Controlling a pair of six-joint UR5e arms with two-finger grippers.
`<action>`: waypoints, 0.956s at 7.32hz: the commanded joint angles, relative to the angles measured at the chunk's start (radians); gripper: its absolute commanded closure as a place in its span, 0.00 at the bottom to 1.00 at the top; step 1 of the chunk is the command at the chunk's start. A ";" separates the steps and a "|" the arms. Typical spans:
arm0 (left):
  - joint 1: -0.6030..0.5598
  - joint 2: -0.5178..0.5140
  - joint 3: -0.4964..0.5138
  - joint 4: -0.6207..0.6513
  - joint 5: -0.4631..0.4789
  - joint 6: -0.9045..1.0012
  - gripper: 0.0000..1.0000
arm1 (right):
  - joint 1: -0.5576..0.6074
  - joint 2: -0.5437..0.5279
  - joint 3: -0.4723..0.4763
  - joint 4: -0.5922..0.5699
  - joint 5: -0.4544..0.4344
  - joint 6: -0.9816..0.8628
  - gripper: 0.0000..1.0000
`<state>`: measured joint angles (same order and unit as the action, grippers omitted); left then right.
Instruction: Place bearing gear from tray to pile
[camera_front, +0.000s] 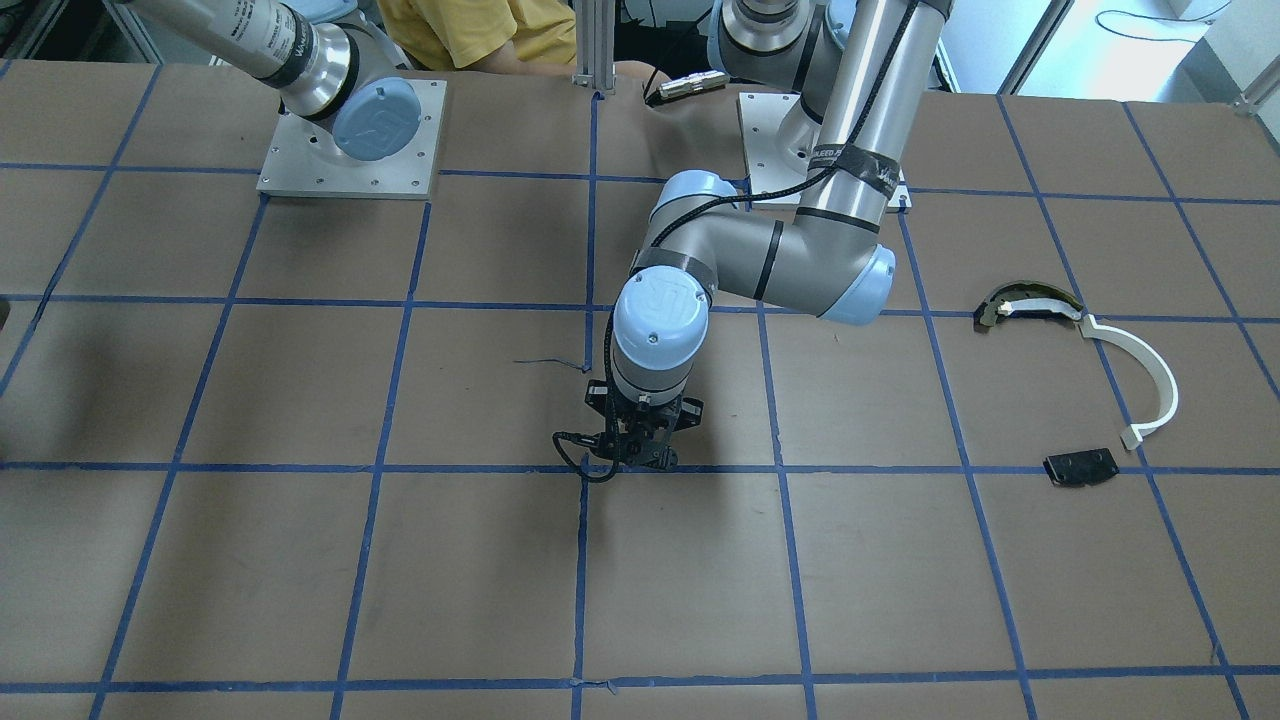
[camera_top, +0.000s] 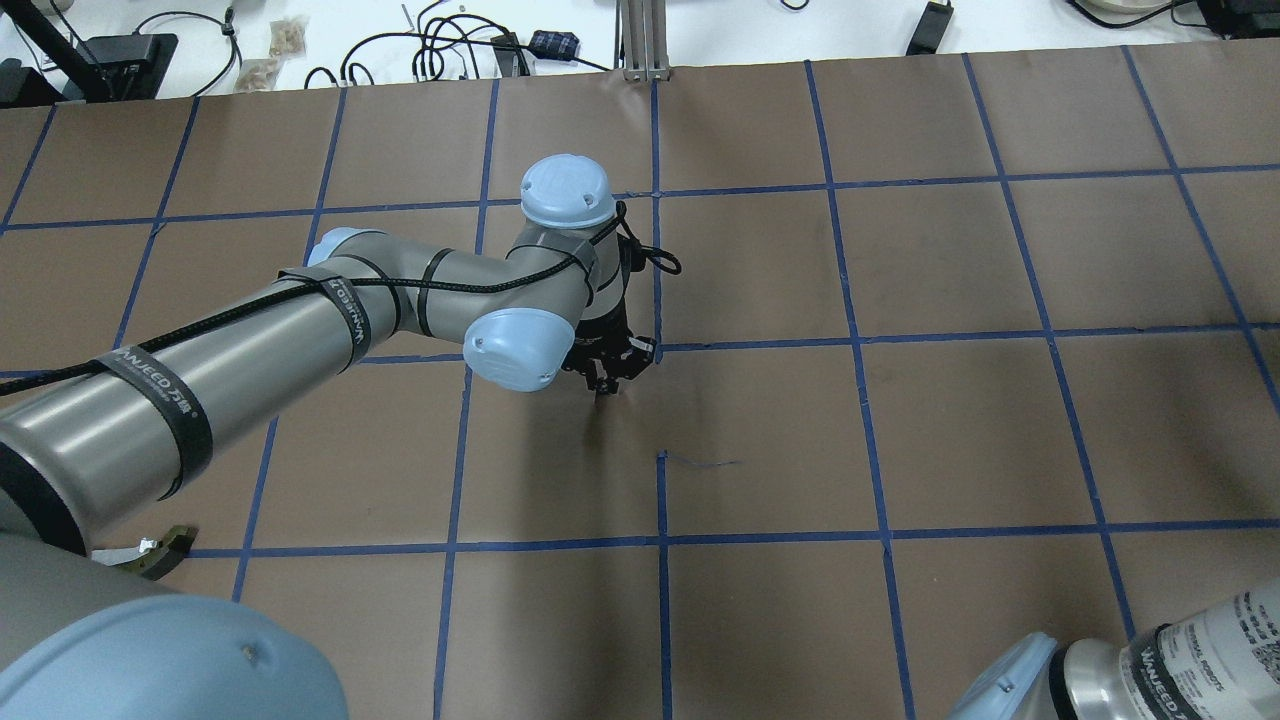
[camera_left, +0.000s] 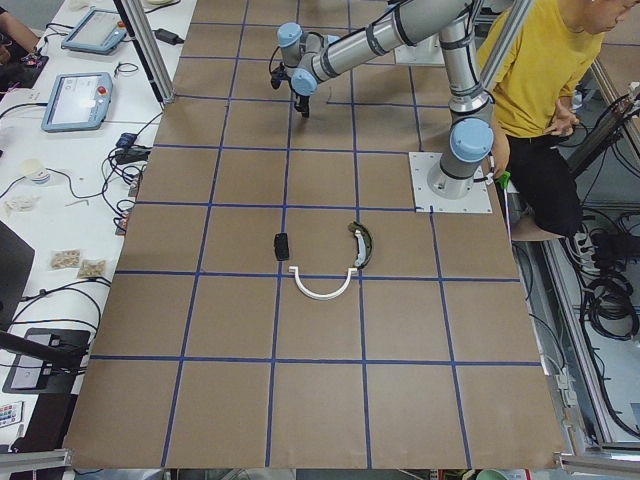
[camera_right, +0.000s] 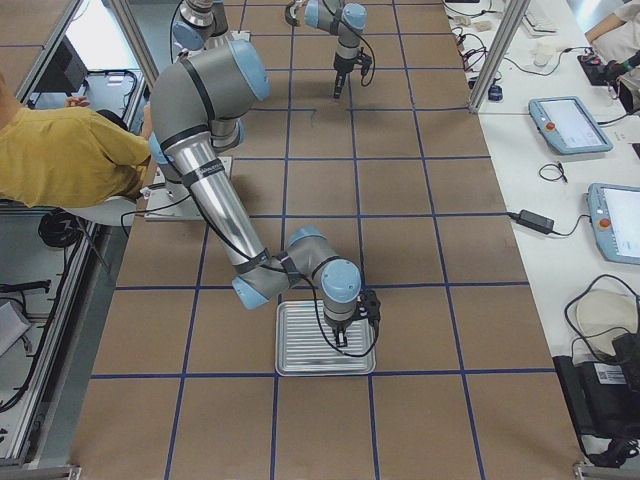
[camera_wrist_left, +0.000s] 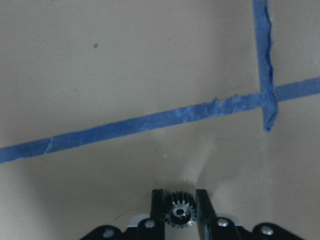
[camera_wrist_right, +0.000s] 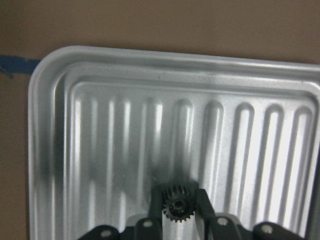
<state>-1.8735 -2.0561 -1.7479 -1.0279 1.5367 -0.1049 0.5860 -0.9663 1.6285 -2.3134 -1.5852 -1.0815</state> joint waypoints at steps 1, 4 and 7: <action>0.069 0.046 0.037 -0.031 0.063 0.004 1.00 | 0.000 -0.009 -0.001 0.008 -0.004 0.009 0.89; 0.351 0.111 0.113 -0.125 0.092 0.066 1.00 | 0.102 -0.162 0.040 0.037 0.010 0.061 0.94; 0.688 0.129 0.084 -0.133 0.143 0.458 1.00 | 0.486 -0.389 0.276 0.039 -0.004 0.433 0.95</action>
<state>-1.3358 -1.9307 -1.6523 -1.1549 1.6701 0.1822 0.8813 -1.2571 1.8105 -2.2729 -1.5785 -0.8266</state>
